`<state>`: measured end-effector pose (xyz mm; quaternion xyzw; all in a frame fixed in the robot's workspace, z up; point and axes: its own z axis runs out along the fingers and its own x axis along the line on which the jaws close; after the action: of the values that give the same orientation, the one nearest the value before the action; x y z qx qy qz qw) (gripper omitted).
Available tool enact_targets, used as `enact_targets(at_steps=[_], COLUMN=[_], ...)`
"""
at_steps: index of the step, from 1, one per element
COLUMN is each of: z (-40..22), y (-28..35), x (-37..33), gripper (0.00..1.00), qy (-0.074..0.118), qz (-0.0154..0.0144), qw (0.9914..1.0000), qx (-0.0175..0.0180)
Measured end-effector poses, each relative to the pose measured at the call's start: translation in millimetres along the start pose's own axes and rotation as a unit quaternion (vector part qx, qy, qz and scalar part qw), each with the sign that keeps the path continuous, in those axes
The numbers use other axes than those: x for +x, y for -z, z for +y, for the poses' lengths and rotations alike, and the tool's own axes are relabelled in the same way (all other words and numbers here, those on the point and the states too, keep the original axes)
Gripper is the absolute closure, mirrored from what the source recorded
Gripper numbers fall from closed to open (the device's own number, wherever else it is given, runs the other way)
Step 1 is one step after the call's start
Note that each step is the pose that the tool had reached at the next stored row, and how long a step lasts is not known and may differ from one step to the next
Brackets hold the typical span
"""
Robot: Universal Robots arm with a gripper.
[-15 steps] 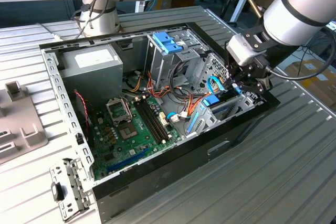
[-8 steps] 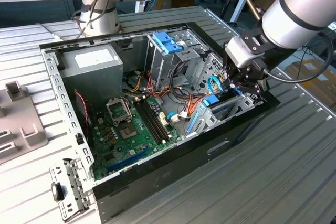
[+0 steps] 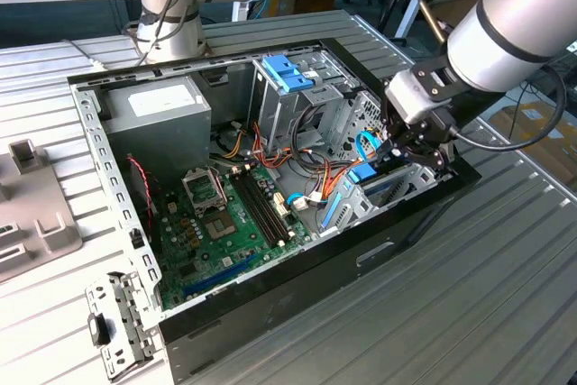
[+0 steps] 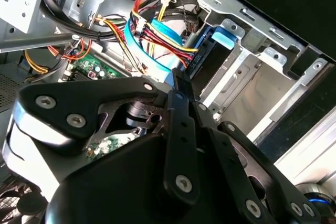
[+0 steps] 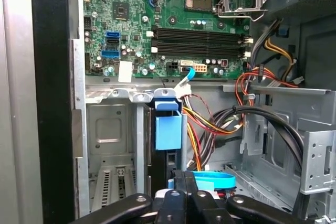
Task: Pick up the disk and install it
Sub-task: 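Insert the second disk wire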
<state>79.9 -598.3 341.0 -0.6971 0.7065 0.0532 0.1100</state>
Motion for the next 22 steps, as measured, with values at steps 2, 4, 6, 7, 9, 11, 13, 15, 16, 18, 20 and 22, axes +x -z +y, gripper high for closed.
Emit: enact_targets(at_steps=[2,4,6,7,9,11,13,15,16,18,20,22], z=[-3.1,-6.5,-9.1,-10.0,-12.2,-15.1,-19.1,-23.5,-25.0,-28.3,-31.9,-37.4], y=[-0.2,0.2,4.5,6.2,8.9,11.3,15.4,19.6,20.9,23.4,26.2,30.9], x=[0.1,-0.1,-1.2,-1.6,-2.2,-3.0,-4.0,-5.0,-5.4,-6.1,-6.9,-8.1], gripper=[0.89,0.89,0.89,0.89,0.89,0.89,0.89,0.89,0.89,0.89,0.89,0.89], qy=[0.000,0.000,0.000,0.000,0.000,0.000,0.000,0.000,-0.001,-0.001,-0.001,-0.001], qz=[0.0000,-0.0004,-0.0009,-0.0008,-0.0013,-0.0017,-0.0023,-0.0032,-0.0035,-0.0040,-0.0046,-0.0057], qw=[1.00000,1.00000,1.00000,1.00000,1.00000,1.00000,1.00000,0.99999,0.99999,0.99999,0.99999,0.99998], qx=[0.0000,0.0000,0.0000,0.0000,-0.0001,-0.0003,-0.0005,-0.0009,-0.0010,-0.0014,-0.0017,-0.0026])
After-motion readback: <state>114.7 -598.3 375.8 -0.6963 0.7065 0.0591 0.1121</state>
